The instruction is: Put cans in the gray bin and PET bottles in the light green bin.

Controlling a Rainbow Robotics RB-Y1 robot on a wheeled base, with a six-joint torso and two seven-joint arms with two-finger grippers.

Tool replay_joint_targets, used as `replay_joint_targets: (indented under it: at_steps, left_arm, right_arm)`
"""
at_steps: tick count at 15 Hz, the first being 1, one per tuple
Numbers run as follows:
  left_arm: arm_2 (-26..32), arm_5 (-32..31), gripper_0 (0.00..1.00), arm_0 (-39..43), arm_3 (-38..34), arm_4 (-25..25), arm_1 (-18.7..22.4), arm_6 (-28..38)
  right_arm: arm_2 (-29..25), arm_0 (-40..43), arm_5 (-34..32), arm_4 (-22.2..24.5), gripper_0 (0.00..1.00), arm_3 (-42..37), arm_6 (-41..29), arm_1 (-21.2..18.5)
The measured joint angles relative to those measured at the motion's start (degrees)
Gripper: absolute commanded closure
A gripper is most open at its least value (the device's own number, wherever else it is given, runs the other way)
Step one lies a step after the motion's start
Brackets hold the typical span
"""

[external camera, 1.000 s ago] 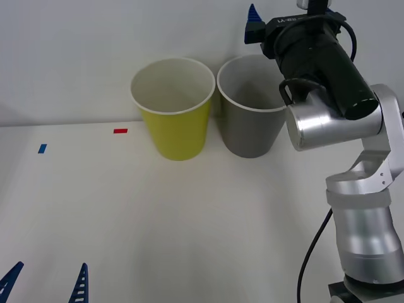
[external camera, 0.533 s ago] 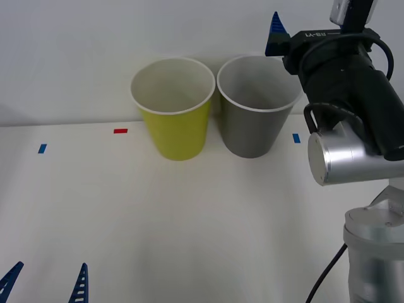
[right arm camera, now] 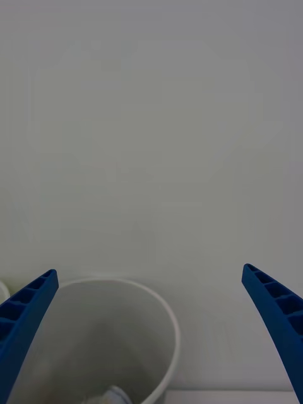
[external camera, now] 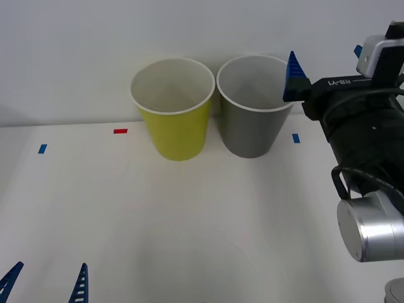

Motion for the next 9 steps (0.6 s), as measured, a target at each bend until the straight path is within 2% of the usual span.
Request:
replay_joint_targets:
  at_steps: [4, 9]
  left_arm:
    - [0.00, 0.00, 0.00, 0.00, 0.00, 0.00, 0.00, 0.00]
    - [0.00, 0.00, 0.00, 0.00, 0.00, 0.00, 0.00, 0.00]
  right_arm:
    - [1.37, 9.81, -10.11, -0.54, 0.00, -0.82, -0.68, -0.87]
    - [2.40, 19.40, -24.13, -2.84, 0.00, 0.82, -2.42, -4.49]
